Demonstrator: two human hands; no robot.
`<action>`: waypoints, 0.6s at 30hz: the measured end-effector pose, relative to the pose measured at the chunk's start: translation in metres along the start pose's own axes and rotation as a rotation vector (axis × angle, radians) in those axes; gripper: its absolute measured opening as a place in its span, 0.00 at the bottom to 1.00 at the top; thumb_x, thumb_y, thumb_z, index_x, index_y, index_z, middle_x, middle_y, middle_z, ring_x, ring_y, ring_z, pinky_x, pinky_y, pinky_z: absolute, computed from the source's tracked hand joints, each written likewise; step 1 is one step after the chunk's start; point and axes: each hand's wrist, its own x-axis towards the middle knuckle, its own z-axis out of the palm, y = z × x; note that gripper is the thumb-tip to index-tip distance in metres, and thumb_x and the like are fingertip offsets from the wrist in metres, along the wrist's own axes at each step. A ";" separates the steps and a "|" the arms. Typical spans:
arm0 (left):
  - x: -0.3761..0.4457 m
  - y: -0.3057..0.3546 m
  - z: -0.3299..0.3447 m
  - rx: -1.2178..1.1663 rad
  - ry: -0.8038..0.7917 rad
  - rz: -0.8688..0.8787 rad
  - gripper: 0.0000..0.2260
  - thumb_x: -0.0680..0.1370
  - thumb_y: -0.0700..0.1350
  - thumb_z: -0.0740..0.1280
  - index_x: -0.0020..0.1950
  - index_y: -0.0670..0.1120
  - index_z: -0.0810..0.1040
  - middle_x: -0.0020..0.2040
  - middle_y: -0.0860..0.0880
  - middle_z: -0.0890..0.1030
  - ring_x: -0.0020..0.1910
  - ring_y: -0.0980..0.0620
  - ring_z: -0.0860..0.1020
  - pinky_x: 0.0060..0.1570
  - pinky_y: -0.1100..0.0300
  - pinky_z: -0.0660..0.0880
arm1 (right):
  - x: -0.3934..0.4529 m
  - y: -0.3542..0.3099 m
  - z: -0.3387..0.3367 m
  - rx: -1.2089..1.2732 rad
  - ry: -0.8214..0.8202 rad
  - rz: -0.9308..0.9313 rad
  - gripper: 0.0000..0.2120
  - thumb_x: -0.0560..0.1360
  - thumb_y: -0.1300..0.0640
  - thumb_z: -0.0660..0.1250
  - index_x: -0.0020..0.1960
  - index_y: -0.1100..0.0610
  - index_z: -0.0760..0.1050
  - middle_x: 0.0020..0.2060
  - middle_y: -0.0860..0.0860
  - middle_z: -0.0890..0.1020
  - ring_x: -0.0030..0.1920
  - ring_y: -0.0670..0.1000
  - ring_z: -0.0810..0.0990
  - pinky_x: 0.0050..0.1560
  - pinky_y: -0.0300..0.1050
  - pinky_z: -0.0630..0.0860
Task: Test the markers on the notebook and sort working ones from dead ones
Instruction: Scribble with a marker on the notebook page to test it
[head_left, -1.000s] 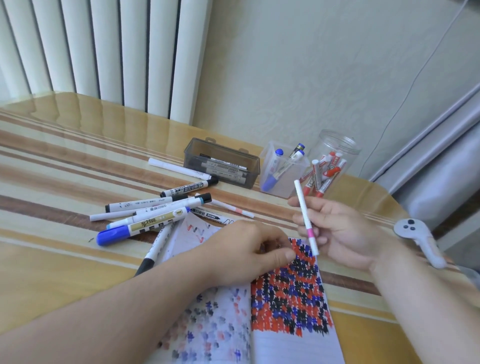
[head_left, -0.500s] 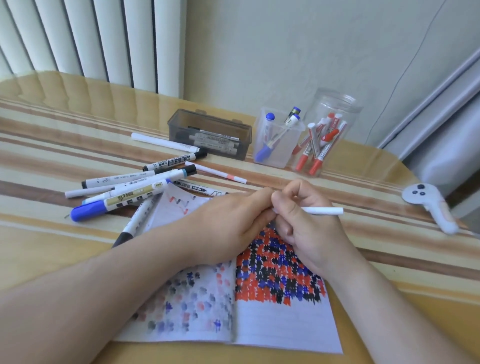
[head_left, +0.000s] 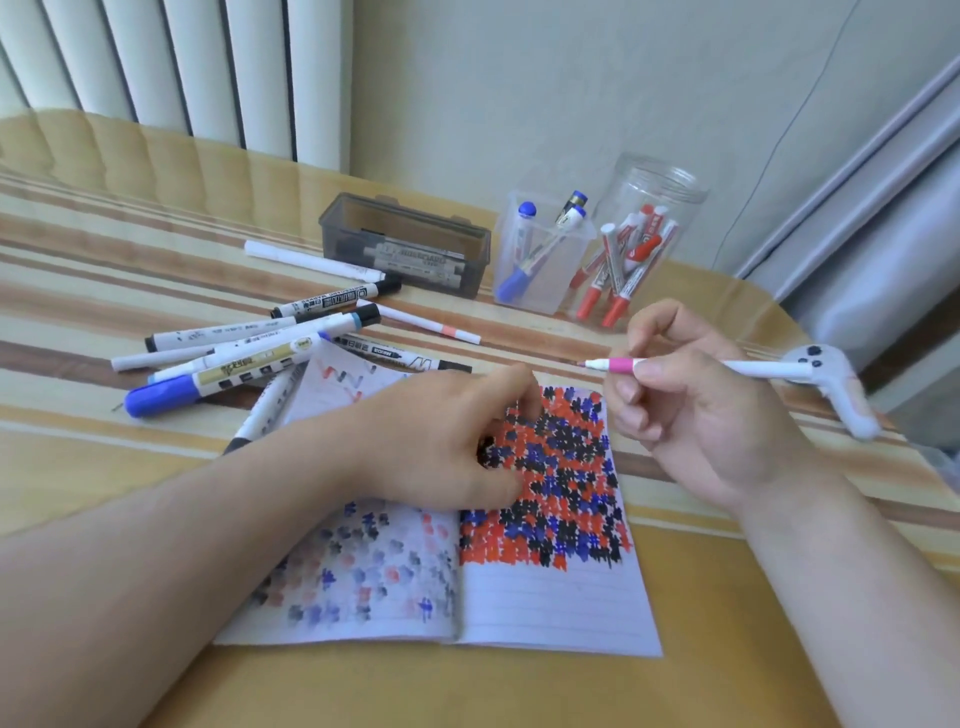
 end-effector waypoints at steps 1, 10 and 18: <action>0.000 0.001 0.000 0.065 -0.024 0.033 0.20 0.74 0.58 0.71 0.63 0.60 0.70 0.42 0.54 0.76 0.42 0.56 0.74 0.46 0.55 0.72 | -0.008 -0.004 0.000 -0.069 -0.035 0.013 0.09 0.63 0.62 0.69 0.43 0.56 0.74 0.31 0.57 0.73 0.30 0.52 0.70 0.28 0.42 0.60; 0.004 -0.001 0.005 0.112 -0.028 0.110 0.11 0.76 0.64 0.69 0.58 0.68 0.82 0.44 0.62 0.73 0.46 0.62 0.72 0.48 0.61 0.68 | -0.077 0.045 0.014 -0.503 0.129 0.033 0.09 0.67 0.66 0.68 0.34 0.53 0.73 0.29 0.55 0.75 0.29 0.49 0.69 0.29 0.40 0.66; 0.004 0.000 0.006 0.116 -0.023 0.112 0.12 0.75 0.65 0.69 0.57 0.69 0.81 0.44 0.63 0.73 0.46 0.63 0.72 0.48 0.61 0.68 | -0.079 0.047 0.016 -0.543 0.129 0.045 0.08 0.62 0.55 0.71 0.30 0.48 0.72 0.30 0.56 0.79 0.31 0.52 0.73 0.31 0.46 0.69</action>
